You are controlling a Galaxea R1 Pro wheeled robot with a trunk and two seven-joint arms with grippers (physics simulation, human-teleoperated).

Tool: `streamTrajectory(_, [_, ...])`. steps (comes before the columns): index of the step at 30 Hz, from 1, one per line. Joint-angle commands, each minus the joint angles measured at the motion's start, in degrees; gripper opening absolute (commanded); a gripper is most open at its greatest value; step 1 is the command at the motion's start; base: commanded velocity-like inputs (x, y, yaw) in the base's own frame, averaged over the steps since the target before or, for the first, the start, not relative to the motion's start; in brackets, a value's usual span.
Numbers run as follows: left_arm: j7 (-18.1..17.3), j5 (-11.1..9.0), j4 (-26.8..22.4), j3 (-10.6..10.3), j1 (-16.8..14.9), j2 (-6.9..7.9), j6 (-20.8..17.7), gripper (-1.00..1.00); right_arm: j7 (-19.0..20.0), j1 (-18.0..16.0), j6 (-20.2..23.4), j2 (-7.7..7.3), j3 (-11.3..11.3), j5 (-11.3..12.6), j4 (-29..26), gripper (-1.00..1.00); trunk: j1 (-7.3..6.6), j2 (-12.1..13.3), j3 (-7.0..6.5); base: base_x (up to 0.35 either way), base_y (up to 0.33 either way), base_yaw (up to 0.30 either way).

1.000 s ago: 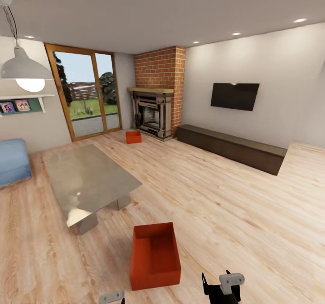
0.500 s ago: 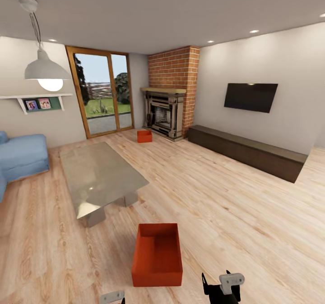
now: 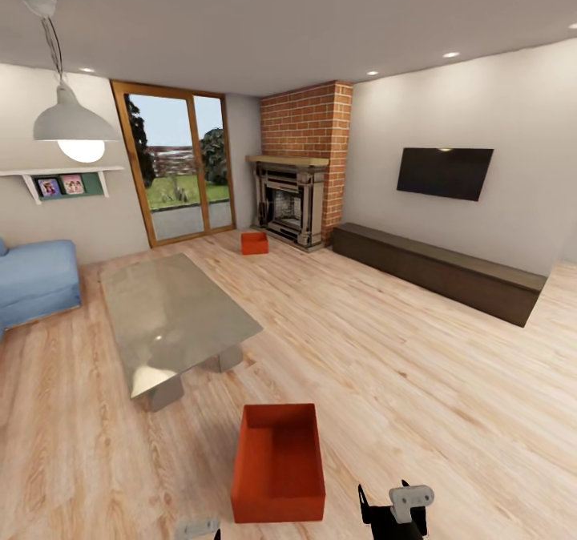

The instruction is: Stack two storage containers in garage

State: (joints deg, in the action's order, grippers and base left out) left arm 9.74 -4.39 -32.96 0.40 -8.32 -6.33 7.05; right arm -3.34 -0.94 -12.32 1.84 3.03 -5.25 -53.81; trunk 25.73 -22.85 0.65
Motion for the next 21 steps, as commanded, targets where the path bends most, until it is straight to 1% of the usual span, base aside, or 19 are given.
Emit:
streamTrajectory(1, [0.02, -0.45, 0.02, 0.02, -0.03, -0.01, 0.24, 1.0, -0.35, -0.03, -0.08, 0.0, 0.04, -0.55, 0.02, 1.0, 0.05, -0.07, 0.07, 0.306, 0.058, 0.0])
streamTrajectory(12, [0.02, -0.36, 0.08, -0.13, -0.02, -0.08, 0.25, 1.0, -0.35, -0.03, -0.08, 0.0, 0.04, -0.55, 0.02, 1.0, 0.05, -0.07, 0.08, 0.313, 0.009, 0.0])
streamTrajectory(16, [0.02, -0.34, 0.09, -0.13, -0.01, -0.08, 0.25, 1.0, -0.35, -0.03, -0.08, 0.0, 0.04, -0.48, 0.04, 1.0, 0.05, -0.07, 0.3, 0.304, 0.0, 0.0])
streamTrajectory(21, [0.02, -0.36, 0.1, -0.13, -0.03, -0.16, 0.25, 1.0, -0.35, -0.03, -0.08, 0.0, 0.01, -0.47, 0.04, 1.0, 0.05, -0.07, 0.74, 0.091, 0.0, 0.0])
